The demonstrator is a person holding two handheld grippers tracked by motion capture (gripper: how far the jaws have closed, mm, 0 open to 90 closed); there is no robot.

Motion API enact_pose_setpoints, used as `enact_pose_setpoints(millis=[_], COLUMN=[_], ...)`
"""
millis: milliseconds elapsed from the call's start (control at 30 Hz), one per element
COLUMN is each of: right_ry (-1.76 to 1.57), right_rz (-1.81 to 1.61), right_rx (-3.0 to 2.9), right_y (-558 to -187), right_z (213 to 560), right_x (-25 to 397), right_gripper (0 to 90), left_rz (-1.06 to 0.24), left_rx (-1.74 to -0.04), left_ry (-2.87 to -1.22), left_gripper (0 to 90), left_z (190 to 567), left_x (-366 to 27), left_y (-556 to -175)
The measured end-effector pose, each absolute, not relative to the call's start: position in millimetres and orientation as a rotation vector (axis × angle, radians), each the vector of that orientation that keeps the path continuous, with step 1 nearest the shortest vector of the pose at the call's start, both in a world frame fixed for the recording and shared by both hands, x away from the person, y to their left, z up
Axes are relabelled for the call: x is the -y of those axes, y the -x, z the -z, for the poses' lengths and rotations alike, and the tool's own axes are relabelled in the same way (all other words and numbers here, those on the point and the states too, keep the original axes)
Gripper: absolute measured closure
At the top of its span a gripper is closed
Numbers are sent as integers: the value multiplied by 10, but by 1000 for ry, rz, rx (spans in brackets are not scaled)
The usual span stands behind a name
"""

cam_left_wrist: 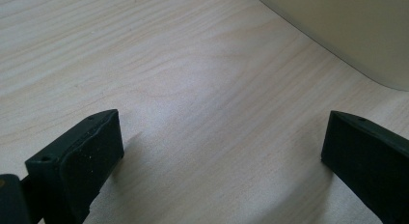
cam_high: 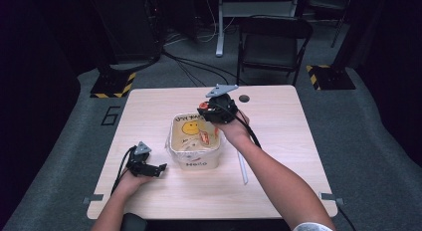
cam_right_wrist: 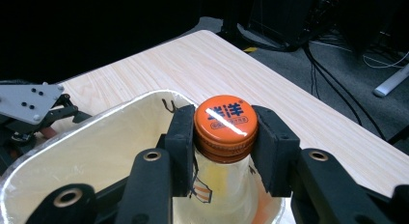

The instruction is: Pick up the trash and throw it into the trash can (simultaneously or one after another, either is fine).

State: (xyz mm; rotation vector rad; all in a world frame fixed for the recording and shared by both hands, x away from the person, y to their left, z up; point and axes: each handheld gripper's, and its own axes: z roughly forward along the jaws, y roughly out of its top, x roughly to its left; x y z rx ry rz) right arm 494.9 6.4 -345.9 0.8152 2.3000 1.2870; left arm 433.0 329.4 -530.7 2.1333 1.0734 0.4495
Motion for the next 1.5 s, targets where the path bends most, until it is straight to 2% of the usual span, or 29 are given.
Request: enact_pose_setpoints(millis=[733,900,1267,1500], right_ry=[-848,-862,-875,-855], right_rz=[-1287,-1276,-1261,-1228], right_rx=[-2287,-2317,-2319,-2324], right_y=[-4938,-4943,-4911,-4826], right_z=[3598,3608,3580,3566], right_x=[-46,-60,0,115], right_gripper=[609,529,436,417], left_rz=[-450,-450,-451,-450], left_rx=[-1074,-1073,-1072,-1074], left_ry=[-2134,-2134,-2136,-2133], left_gripper=[9,9,9,9], left_z=[5307,5307,5306,5307], left_x=[-3293,-3293,-3294,-3293], left_y=[-4329,-4330,-4330,-4329])
